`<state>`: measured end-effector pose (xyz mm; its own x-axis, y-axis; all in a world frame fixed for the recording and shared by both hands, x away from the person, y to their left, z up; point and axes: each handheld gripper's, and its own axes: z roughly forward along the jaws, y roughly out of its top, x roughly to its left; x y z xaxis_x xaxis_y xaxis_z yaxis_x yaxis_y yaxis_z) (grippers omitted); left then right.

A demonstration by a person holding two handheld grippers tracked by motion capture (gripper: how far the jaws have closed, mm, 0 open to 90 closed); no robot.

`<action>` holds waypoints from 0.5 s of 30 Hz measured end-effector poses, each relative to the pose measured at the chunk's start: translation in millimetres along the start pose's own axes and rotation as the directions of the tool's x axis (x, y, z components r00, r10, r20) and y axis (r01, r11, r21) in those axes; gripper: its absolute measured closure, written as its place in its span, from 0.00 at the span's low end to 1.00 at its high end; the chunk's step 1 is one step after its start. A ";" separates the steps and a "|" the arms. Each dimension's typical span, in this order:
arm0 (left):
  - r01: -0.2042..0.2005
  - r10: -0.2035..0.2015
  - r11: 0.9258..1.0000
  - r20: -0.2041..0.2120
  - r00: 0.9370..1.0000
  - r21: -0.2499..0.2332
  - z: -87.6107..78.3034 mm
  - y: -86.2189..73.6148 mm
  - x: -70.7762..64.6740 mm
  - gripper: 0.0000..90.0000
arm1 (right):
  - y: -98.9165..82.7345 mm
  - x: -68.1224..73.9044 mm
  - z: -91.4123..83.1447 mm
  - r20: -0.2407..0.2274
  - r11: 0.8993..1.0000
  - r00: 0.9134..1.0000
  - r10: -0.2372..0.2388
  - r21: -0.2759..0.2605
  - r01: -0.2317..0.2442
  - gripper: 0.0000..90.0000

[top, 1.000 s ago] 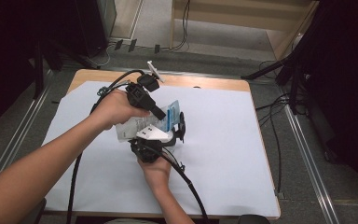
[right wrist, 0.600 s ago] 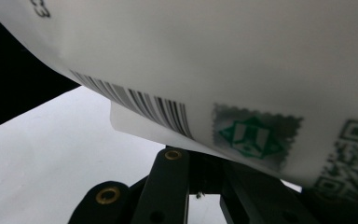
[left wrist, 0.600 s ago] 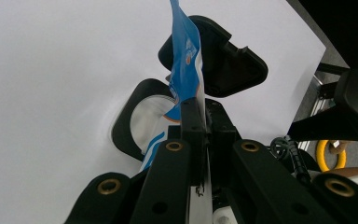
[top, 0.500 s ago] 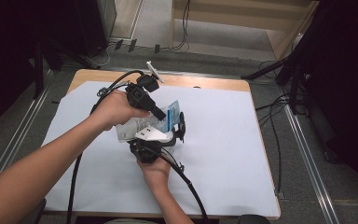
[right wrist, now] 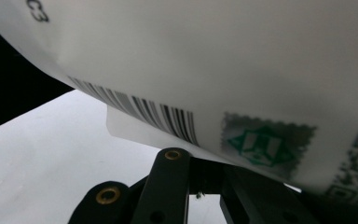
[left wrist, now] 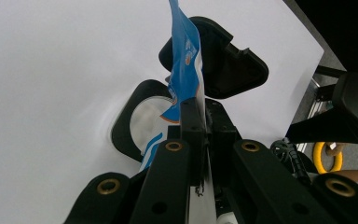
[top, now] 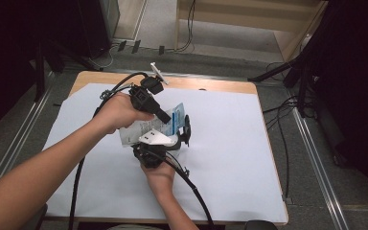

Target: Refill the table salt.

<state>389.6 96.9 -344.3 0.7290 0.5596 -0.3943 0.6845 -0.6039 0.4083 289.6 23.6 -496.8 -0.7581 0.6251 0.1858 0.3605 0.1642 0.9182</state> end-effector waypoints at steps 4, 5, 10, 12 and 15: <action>-0.001 0.001 1.000 -0.003 1.000 0.002 0.5 0.5 -1.0 0.99 | 0.6 0.2 -0.2 0.000 1.000 1.000 0.001 0.000 -0.001 1.00; 0.000 0.000 1.000 -0.006 1.000 0.000 0.6 0.6 -1.1 0.99 | 0.7 0.1 -0.1 0.001 1.000 1.000 0.002 0.000 -0.002 1.00; 0.002 -0.002 1.000 -0.010 1.000 -0.004 0.3 1.1 -0.3 0.99 | 2.0 0.7 -0.2 -0.001 1.000 1.000 0.002 0.000 -0.002 1.00; 0.002 -0.002 1.000 -0.006 1.000 0.004 -0.8 1.6 0.2 0.99 | 2.8 1.2 -0.1 -0.005 1.000 1.000 0.000 -0.003 0.000 1.00; 0.002 -0.002 1.000 -0.012 1.000 0.001 -1.4 1.8 -0.5 0.99 | 3.9 1.8 -0.1 -0.002 1.000 1.000 0.000 -0.004 0.000 1.00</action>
<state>390.5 96.4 -342.2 0.7276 0.5674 -0.3857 0.6860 -0.6033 0.4067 289.6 25.3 -492.9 -0.7590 0.6239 0.1860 0.3581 0.1615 0.9196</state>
